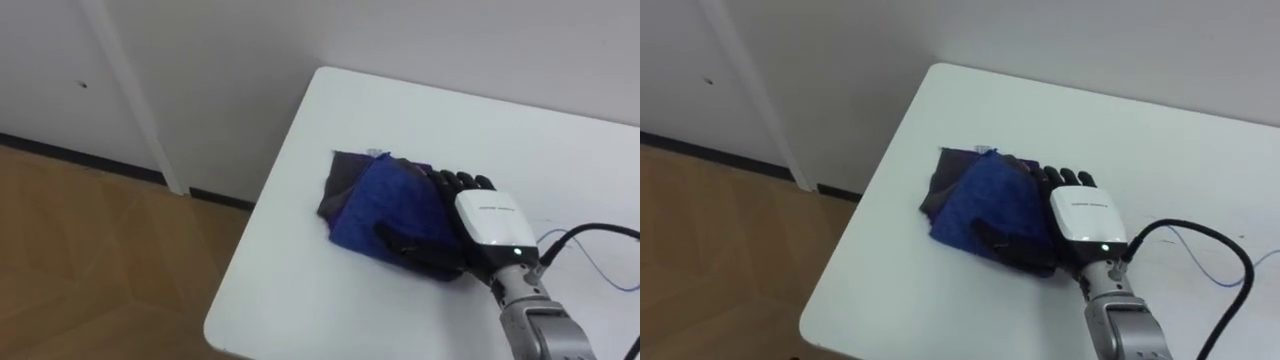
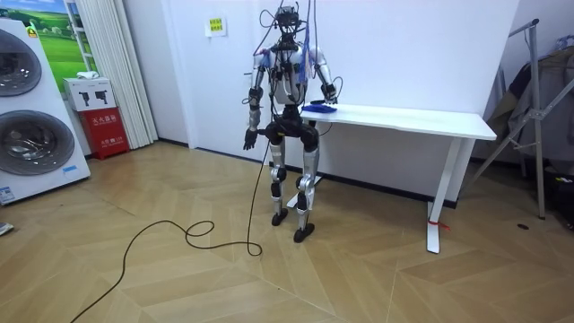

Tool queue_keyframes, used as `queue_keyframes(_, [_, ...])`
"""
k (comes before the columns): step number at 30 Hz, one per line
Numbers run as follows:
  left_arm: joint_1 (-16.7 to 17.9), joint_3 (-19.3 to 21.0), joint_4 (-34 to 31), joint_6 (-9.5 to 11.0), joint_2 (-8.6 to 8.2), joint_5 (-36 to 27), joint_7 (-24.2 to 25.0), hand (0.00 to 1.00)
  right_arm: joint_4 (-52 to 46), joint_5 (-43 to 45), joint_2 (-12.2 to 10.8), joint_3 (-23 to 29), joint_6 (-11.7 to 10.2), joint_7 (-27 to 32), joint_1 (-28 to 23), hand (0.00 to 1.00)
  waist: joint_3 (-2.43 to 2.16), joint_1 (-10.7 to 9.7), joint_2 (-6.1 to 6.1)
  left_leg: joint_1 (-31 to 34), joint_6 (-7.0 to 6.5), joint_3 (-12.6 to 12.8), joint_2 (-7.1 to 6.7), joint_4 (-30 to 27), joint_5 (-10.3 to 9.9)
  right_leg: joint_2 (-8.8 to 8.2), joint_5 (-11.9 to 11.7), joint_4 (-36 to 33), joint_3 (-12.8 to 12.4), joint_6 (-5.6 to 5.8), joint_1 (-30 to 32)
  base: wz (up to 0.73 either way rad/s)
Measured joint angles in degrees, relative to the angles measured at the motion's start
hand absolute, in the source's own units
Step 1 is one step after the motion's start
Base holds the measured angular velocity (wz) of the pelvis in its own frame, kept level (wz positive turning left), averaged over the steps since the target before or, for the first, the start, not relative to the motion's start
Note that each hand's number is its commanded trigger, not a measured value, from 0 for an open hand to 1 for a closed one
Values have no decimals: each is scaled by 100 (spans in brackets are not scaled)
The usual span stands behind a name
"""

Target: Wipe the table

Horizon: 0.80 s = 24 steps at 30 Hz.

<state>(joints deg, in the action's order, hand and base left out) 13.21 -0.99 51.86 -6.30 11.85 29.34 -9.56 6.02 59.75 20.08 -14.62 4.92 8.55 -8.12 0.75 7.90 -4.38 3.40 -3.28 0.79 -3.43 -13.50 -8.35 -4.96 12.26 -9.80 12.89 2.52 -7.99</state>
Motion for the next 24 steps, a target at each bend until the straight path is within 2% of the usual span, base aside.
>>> queue_keyframes(2, [-12, -1, 0, 3, 0, 1, 11, 0, 0, 151, 0, -3, -4, -1, 0, 0, 6, 3, -46, 11, 0, -2, 0, 0, -2, -1, 0, -3, -1, 0, 11, 0])
queue_keyframes(7, [-18, -44, -12, 4, 3, 4, 35, 0, 167, 179, -3, -169, 19, -13, 3, 0, -32, 40, -123, 30, -2, 20, 1, -39, -5, -2, -1, -5, -1, 0, 29, 0])
queue_keyframes(13, [-14, -36, -21, 3, -7, 5, 39, 0, 215, 179, -57, -231, 82, -130, 7, 0, -17, 76, -84, 97, -5, -9, 8, -139, -77, 8, 0, -3, 12, 1, -11, 0])
queue_keyframes(16, [-16, -38, -21, 2, -20, 3, 38, 0, 210, 186, -226, -235, 201, -177, 12, 0, -17, 125, -86, 96, -6, 10, 7, -146, -77, 7, 0, 1, 17, 1, -7, 0])
queue_keyframes(22, [29, -41, -7, -17, -50, 12, 3, 0, 210, 514, -239, -258, 316, -328, 45, 0, 3, 255, -51, 91, -5, 4, 17, -142, -78, 9, 0, 3, 23, 1, 23, 0])
queue_keyframes(23, [33, -41, -7, -28, -50, 12, 4, 0, 210, 570, -242, -280, 366, -341, 47, 4, 2, 267, -50, 90, -5, 4, 18, -142, -78, 10, 0, 4, 27, 1, 23, 0])
queue_keyframes(24, [32, -45, -7, -43, -51, 12, 5, 0, 211, 570, -245, -301, 406, -359, 59, 30, 2, 274, -49, 88, -5, 3, 18, -142, -78, 10, 0, 4, 37, 1, 21, 0])
